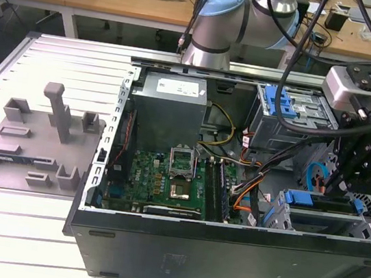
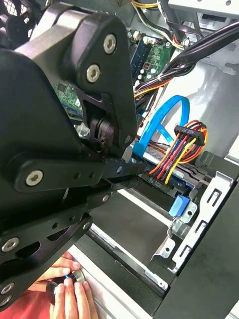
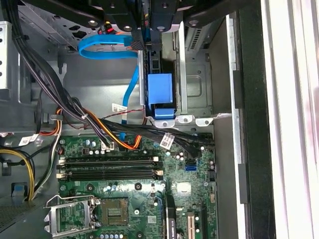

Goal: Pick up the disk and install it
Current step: 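Insert the second disk wire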

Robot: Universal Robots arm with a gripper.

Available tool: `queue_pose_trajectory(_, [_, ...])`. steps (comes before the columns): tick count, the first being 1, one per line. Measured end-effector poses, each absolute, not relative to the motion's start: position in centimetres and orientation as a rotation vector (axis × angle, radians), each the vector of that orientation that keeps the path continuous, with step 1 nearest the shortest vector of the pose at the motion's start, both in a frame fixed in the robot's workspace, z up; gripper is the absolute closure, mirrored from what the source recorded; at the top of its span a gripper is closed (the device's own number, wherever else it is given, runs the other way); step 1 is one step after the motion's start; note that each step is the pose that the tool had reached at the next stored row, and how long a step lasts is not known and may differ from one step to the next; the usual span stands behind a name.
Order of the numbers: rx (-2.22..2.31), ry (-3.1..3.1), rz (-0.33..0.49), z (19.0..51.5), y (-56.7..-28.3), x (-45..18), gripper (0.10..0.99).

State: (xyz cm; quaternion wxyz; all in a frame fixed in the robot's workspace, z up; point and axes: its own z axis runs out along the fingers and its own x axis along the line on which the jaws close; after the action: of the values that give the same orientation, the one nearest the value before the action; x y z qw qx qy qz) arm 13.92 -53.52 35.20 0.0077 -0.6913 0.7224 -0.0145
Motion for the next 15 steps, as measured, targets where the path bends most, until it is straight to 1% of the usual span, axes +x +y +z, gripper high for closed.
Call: queue_pose_trajectory(15, [-2.168,2.251,-0.045,34.97,-53.59,13.96,0.925])
